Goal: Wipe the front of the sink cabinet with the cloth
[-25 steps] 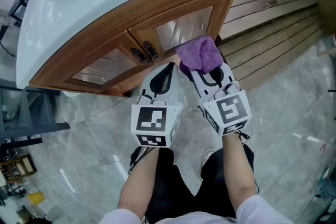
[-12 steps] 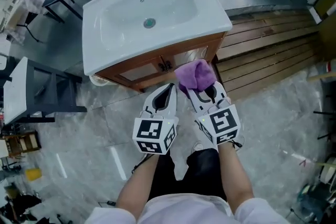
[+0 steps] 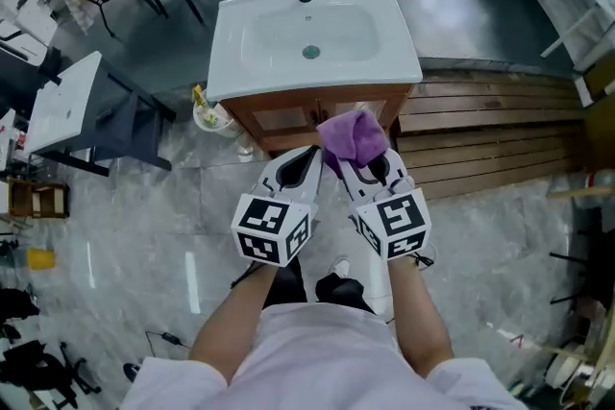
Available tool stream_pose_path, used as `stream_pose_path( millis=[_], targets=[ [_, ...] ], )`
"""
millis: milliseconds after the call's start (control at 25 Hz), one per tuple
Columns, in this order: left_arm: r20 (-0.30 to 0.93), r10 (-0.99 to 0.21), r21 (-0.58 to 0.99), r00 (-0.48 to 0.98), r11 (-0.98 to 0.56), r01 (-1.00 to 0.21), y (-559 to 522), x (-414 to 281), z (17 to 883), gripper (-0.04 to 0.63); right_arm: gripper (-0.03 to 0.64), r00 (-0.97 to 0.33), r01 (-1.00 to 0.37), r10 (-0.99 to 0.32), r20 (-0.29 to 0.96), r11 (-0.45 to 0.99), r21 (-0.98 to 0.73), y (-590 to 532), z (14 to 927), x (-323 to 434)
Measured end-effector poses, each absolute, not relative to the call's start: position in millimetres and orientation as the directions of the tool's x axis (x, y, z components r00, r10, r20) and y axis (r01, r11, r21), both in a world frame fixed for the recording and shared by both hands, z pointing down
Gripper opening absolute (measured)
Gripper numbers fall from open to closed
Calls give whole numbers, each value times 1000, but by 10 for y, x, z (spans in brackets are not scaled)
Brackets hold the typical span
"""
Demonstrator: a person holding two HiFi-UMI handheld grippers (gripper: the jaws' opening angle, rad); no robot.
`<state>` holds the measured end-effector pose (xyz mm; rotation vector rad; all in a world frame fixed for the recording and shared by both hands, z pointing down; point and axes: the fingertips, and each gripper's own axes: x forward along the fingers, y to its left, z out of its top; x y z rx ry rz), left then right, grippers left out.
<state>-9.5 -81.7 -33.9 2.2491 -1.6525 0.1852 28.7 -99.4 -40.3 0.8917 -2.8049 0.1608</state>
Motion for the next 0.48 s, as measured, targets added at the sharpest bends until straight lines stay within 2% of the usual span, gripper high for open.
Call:
stream_pose_path(
  millis=[480],
  targets=[
    [275,-921,134,275,-247,-960,-457,-21,-548,5,72,-832,-531,-517,203,847,-16,-646,-598,266]
  ],
)
